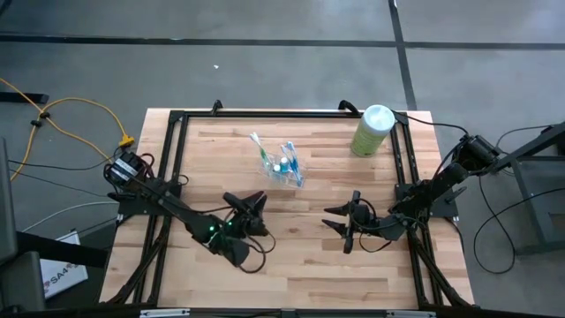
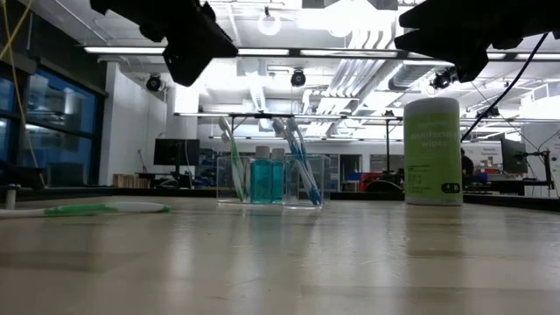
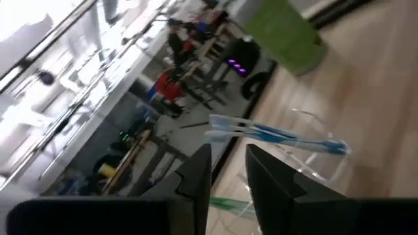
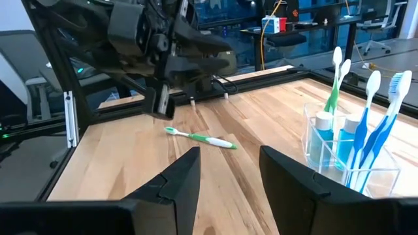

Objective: Pick & Place toothbrushing station
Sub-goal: Put the green toothbrush into the transparent organizer

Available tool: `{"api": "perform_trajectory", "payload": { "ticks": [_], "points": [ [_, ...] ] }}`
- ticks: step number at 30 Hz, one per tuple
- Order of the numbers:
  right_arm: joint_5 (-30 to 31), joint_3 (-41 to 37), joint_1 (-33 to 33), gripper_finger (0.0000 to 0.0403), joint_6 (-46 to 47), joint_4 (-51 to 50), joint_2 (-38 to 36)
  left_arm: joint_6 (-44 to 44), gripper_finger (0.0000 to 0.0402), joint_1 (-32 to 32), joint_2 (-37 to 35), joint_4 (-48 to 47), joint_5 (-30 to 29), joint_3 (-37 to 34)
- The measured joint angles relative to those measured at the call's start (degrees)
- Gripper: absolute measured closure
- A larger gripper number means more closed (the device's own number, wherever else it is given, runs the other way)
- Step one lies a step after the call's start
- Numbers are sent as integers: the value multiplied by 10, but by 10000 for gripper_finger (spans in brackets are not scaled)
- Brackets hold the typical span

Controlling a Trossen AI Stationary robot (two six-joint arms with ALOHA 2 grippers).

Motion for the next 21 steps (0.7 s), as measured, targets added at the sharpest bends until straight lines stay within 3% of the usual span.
{"api": "perform_trajectory", "payload": {
  "ticks": [9,15,21],
  "points": [
    [0,0,0,254,0,0,0,-120,315,-26,0,-2,-29,0],
    [0,0,0,254,4,-1,0,-273,315,-49,0,-2,-30,0],
    [-1,0,0,254,8,-1,0,-383,315,-44,0,-21,92,0]
  ]
}}
